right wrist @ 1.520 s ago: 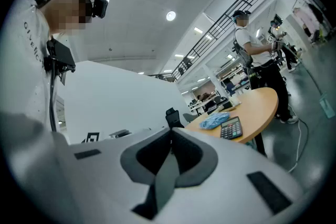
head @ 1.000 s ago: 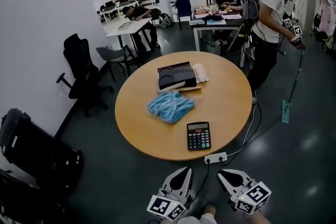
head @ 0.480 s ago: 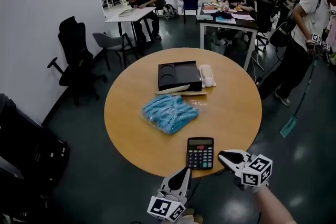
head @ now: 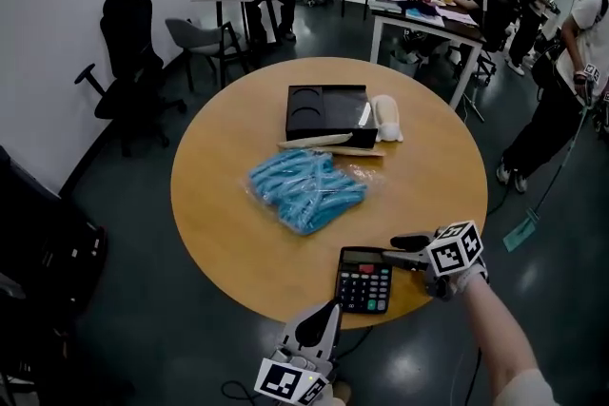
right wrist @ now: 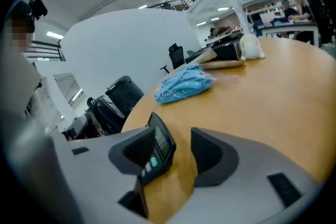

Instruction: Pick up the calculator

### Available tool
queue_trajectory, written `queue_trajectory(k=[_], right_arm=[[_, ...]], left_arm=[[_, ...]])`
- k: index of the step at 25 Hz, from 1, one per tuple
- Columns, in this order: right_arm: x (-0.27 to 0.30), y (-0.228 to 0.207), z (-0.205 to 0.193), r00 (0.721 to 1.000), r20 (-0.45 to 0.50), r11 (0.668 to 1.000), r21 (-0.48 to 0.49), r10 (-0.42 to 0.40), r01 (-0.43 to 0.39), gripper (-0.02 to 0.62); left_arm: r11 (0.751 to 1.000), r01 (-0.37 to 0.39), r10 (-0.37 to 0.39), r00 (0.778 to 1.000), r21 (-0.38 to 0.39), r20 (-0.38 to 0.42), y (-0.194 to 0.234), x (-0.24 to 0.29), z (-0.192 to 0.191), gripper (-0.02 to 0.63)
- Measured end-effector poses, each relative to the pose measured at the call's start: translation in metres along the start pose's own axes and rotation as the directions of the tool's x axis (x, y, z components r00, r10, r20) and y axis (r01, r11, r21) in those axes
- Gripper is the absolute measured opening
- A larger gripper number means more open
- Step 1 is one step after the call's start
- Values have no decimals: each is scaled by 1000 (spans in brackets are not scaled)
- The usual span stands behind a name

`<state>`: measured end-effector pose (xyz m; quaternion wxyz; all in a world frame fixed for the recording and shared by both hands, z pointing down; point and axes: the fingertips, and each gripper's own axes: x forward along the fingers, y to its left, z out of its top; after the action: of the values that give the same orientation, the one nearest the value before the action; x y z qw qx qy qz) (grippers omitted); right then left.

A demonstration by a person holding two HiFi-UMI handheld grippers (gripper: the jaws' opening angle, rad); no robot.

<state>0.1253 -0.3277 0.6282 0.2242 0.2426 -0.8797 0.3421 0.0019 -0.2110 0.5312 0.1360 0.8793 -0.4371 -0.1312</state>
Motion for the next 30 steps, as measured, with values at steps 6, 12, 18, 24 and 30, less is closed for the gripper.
queue_trajectory(k=[6,12,18,24,30], right_arm=[[28,9,-17,967,-213,988,88,142,-125,190],[28,26,-25,933,-215,950,183,288,-252,83],[16,30,-20,958,-10,908,322,288,-269,57],[-8,27,-6,949,263,850,446,175,-281,54],[-53,67,-2,891,454,787,541,23,-296,54]], left_arm=[[999,-27,26,1000,-40,-16,14,-11,-6,6],[998,-51,50,999,-39,-20,19,-21,-3,6],[999,-48,47,999,-18,-22,14,-27,14,6],[999,-49,49,998,2,-25,10,-33,30,6],[998,-51,52,998,21,-27,6,-40,46,6]])
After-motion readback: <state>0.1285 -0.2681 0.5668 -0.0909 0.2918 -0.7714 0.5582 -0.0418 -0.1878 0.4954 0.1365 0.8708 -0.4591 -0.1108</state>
